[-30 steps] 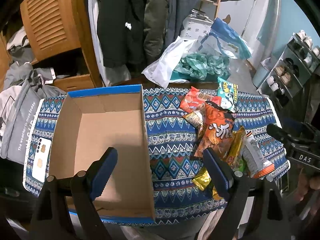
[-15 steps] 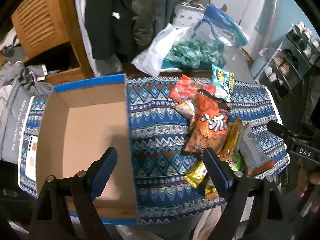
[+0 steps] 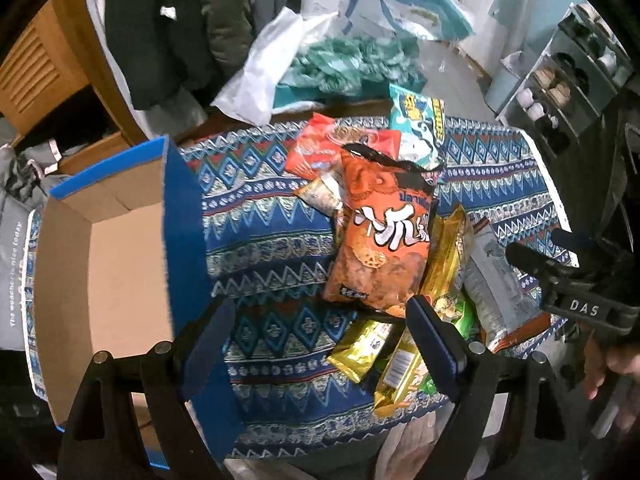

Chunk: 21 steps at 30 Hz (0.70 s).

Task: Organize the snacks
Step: 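Grasp the orange chip bag with the left tool while the right grasps the white bag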

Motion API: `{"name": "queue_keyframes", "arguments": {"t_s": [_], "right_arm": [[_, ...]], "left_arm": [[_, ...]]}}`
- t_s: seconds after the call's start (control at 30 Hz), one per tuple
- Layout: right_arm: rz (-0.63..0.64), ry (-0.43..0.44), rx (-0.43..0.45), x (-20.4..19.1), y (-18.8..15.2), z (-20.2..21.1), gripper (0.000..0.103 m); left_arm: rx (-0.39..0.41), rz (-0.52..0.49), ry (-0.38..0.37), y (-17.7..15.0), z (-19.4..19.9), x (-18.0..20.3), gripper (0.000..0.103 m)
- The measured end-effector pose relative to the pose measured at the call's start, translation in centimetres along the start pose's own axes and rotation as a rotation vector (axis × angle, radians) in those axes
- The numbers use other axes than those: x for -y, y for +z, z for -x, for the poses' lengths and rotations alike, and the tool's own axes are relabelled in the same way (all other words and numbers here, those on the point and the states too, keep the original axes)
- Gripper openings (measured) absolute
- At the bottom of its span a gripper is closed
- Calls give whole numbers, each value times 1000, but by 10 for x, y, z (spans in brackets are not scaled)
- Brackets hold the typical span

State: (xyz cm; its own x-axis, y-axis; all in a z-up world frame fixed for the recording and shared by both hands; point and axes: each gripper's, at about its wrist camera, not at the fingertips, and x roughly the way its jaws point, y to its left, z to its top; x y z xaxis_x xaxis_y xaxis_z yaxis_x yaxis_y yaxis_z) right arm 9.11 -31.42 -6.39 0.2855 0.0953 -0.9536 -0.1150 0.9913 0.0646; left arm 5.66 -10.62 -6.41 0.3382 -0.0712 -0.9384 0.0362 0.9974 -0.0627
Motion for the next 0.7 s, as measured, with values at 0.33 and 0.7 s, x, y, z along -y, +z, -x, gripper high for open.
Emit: {"name": "queue_keyframes", "arguments": {"t_s": [0.33,0.7], "right_arm": [[6,-20,-121,5,-13,-40,92],[47,-56,-186,5,-19,-71,89]], "left_arm": [[-73,-14,1,9,-45,21,89],[-138,18,-23,14,-81,34,89]]}}
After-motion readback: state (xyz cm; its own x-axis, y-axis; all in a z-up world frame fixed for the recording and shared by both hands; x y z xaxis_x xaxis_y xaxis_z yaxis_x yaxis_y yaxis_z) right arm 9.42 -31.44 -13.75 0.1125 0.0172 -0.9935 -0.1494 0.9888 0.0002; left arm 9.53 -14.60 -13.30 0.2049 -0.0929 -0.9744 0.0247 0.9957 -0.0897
